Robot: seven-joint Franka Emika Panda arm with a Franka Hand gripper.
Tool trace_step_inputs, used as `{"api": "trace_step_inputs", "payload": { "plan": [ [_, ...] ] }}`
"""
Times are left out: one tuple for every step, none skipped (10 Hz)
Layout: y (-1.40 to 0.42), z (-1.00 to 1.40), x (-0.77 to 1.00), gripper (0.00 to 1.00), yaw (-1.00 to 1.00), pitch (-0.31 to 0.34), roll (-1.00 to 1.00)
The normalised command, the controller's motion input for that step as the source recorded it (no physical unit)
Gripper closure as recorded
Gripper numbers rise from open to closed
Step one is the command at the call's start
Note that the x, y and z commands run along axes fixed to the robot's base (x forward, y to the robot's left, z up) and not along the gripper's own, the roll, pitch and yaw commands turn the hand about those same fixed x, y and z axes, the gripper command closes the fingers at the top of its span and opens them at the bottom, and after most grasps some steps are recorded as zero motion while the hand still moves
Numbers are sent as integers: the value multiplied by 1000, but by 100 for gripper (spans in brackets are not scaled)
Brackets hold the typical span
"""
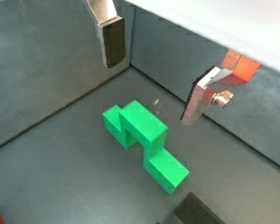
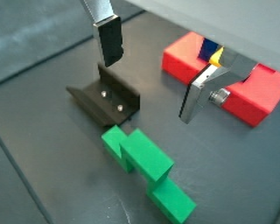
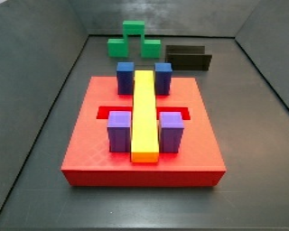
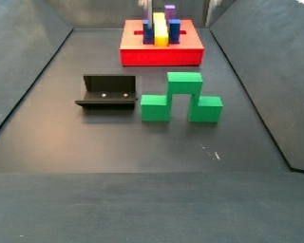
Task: Pick up the green object. Move up. Move to above the board. Insert the green object.
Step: Pick up the green object.
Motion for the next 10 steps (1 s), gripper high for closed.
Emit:
{"api": "trace_step_inputs", "payload": {
  "plan": [
    [0, -26, 0, 0, 0, 0, 0],
    [0, 0, -26, 0, 0, 0, 0],
    [0, -6, -6, 0, 0, 0, 46],
    [0, -186, -51, 0, 0, 0, 119],
    [0, -349, -117, 0, 0, 0, 81],
    [0, -331, -146, 0, 0, 0, 83],
    [57, -194, -189, 0, -94, 0, 33],
    [23, -174, -120, 0, -103, 0, 37],
    [74, -229, -26, 0, -69, 0, 137],
    [146, -183, 0, 0, -26, 0, 173]
  ]
}}
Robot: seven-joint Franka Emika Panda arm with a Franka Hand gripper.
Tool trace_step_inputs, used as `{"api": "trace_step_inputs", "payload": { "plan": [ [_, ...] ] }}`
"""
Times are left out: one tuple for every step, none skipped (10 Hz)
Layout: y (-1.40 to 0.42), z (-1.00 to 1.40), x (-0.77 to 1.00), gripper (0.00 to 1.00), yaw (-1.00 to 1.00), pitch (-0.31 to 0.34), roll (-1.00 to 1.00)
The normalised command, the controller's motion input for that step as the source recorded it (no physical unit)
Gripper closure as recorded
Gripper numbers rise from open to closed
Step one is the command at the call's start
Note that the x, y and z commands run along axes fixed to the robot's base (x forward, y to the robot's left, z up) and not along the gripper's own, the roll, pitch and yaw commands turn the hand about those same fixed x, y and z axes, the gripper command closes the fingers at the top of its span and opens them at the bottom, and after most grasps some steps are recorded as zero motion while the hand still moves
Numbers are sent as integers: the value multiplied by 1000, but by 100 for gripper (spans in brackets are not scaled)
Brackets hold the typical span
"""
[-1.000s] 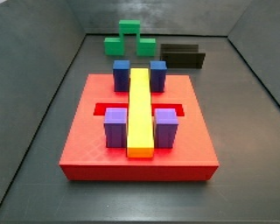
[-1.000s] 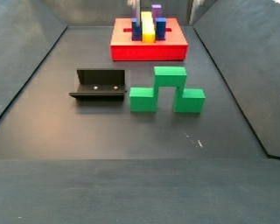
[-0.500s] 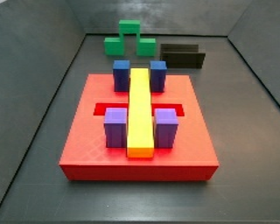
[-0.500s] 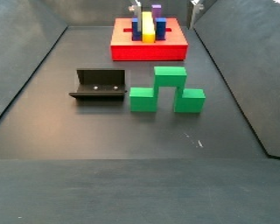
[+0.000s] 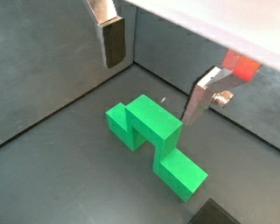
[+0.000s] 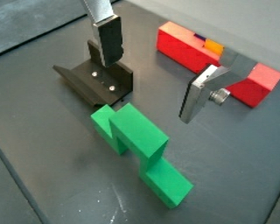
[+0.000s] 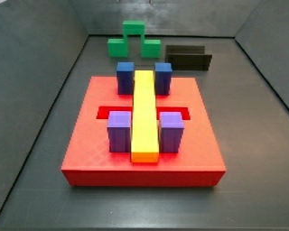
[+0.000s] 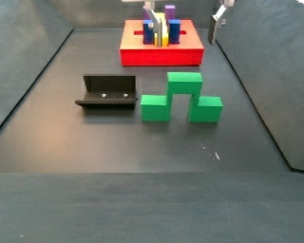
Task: Pick up the green object. Move up. Move to above the board. Insert the green object.
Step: Pick up the green object.
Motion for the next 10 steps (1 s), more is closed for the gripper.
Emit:
{"api": "trace_step_inputs", "payload": {
  "plan": [
    [166, -203, 29, 0, -3, 0, 196],
    [183, -214, 43, 0, 0, 0, 173],
    [57, -217, 46, 0, 0, 0, 96],
    [3, -343, 0, 0, 0, 0, 104],
    [0, -374, 0, 0, 0, 0, 100],
    [0, -369, 0, 0, 0, 0, 111],
    [0, -354, 0, 0, 0, 0, 120],
    [0, -331, 0, 0, 0, 0, 117],
    [0, -300, 0, 0, 0, 0, 117],
    [0, -277, 0, 0, 0, 0, 116]
  ]
}}
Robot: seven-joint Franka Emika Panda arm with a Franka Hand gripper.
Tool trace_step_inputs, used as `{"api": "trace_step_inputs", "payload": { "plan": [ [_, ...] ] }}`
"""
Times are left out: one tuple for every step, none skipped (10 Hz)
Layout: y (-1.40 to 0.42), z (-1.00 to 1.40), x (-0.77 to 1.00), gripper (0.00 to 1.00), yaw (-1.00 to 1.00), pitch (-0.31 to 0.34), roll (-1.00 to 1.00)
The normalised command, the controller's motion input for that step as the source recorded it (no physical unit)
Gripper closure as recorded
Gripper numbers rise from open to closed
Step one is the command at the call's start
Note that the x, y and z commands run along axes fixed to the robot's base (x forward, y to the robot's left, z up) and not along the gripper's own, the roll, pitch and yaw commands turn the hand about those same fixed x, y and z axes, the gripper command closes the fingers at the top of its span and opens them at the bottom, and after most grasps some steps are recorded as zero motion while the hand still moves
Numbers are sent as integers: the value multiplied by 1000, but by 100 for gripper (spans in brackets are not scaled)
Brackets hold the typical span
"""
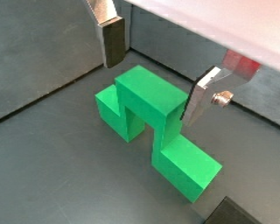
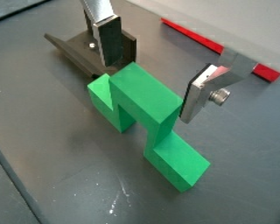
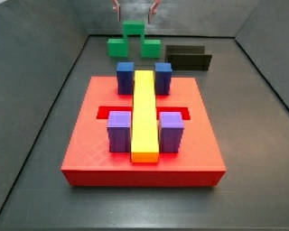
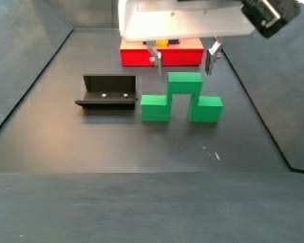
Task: Pick up the green object. Move up. Move to above the board. Insert the green object.
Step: Pick up the green object.
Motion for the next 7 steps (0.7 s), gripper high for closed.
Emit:
{"api": "trace_step_inputs", "payload": {
  "plan": [
    [0, -274, 0, 0, 0, 0, 113],
    [0, -297, 0, 0, 0, 0, 121],
    [43, -303, 0, 0, 0, 0, 126],
    [74, -306, 0, 0, 0, 0, 114],
    [117, -289, 0, 0, 0, 0, 97],
    [103, -260, 0, 0, 0, 0, 70],
    [0, -171, 0, 0, 0, 0, 27]
  ]
}}
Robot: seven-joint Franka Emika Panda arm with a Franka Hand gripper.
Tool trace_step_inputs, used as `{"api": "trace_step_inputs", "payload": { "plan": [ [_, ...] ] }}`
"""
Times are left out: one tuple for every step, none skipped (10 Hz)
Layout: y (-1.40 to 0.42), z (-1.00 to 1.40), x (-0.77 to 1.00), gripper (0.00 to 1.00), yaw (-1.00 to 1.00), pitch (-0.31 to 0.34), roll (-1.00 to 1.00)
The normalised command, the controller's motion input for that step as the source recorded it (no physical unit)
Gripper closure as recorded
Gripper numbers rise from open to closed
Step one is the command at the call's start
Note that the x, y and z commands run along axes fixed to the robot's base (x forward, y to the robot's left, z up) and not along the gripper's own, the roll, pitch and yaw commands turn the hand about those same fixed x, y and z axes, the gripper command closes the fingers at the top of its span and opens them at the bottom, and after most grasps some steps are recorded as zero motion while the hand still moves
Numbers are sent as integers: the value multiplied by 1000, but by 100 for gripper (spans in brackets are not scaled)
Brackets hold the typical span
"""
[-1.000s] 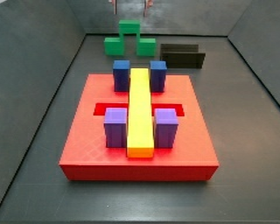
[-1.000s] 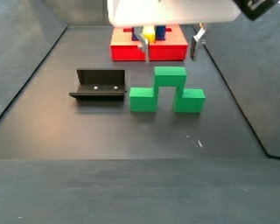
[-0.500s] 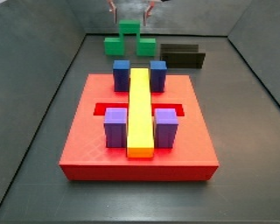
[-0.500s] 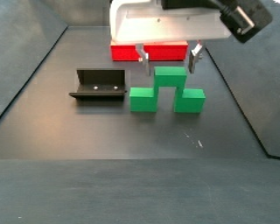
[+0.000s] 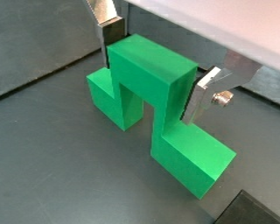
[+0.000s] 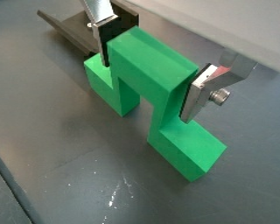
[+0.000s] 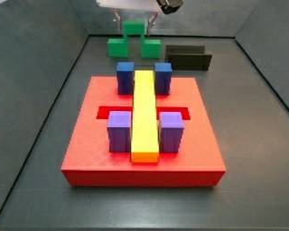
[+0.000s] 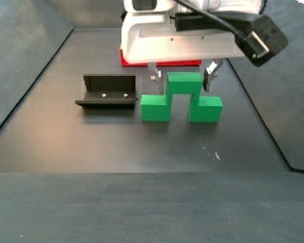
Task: Pick up the green object. Move up. Move to above the board. Insert the green object.
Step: Pick up the green object.
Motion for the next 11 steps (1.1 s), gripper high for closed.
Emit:
{"api": "trace_step_inputs", "payload": {
  "plan": [
    [0, -86, 0, 0, 0, 0, 3],
    [0, -20, 0, 0, 0, 0, 0],
    [-29, 0, 0, 0, -6, 0, 20],
    [0, 0, 0, 100, 0, 0, 0],
    [0, 0, 0, 100, 0, 0, 0],
    [0, 0, 0, 100, 0, 0, 0],
    [0, 0, 0, 100, 0, 0, 0],
    [0, 0, 0, 100, 0, 0, 0],
    [0, 0, 0, 100, 0, 0, 0],
    [0, 0, 0, 100, 0, 0, 0],
    [0, 0, 0, 100, 0, 0, 0]
  ]
}}
